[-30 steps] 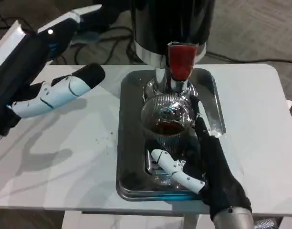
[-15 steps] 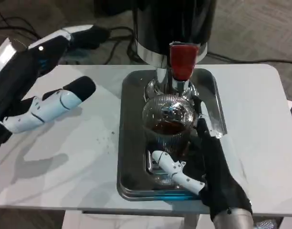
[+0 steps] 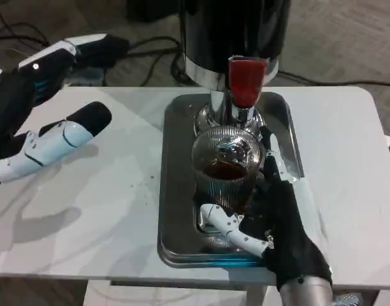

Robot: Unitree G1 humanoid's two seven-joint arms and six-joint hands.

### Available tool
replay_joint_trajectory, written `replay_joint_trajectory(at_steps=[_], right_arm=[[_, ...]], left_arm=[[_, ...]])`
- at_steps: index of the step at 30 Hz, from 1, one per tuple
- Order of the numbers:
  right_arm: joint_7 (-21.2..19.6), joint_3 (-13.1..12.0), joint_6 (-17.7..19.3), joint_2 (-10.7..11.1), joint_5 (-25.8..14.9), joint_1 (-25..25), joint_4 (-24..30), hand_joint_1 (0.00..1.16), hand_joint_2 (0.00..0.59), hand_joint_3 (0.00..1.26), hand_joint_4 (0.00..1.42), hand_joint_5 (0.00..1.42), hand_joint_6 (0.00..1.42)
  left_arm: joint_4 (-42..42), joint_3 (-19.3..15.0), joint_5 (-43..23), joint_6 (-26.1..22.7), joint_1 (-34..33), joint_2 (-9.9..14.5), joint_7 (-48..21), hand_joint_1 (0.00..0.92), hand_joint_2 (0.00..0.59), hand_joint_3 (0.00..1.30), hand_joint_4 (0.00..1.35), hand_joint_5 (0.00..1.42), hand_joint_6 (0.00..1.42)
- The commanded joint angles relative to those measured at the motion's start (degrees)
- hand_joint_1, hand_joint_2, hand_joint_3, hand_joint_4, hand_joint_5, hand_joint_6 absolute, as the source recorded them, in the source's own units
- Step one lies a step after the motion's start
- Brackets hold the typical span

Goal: Grasp the cup under the faucet to collect the drink, then remove the cup.

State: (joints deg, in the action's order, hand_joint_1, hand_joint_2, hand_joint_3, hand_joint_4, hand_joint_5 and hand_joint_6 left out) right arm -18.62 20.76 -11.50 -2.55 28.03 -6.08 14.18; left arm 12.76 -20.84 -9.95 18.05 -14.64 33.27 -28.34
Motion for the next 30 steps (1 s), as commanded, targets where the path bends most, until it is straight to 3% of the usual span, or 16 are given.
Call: replay_joint_trajectory(at_steps=[1, 19, 24, 30], right_arm=[[-1.75, 0.14, -2.94, -5.46, -0.59, -0.43, -2.53, 0.74, 0.186, 0.00, 0.00, 0.00, 0.18], [-5.64, 0.92, -5.82, -7.43, -3.49, -4.89, -7.86, 0.79, 0.158, 0.00, 0.00, 0.00, 0.21], [-6.33, 1.23, -6.44, -7.55, -4.40, -5.79, -8.96, 0.84, 0.147, 0.00, 0.00, 0.07, 0.25], [-7.38, 1.92, -6.42, -7.69, -4.65, -6.25, -10.01, 0.84, 0.144, 0.00, 0.13, 0.16, 0.33]], left_arm=[[0.50, -0.45, -0.33, -0.32, 1.59, 0.84, 0.29, 0.233, 0.174, 0.29, 0.23, 0.22, 0.28], [-0.39, -1.78, -0.46, -0.28, 3.32, 1.54, 0.03, 0.225, 0.184, 0.30, 0.22, 0.22, 0.28], [-0.43, -1.80, -0.53, -0.28, 4.07, 1.70, 0.03, 0.224, 0.182, 0.29, 0.22, 0.21, 0.28], [-0.76, -2.13, -0.64, -0.06, 4.47, 1.93, 0.04, 0.222, 0.177, 0.29, 0.22, 0.21, 0.28]])
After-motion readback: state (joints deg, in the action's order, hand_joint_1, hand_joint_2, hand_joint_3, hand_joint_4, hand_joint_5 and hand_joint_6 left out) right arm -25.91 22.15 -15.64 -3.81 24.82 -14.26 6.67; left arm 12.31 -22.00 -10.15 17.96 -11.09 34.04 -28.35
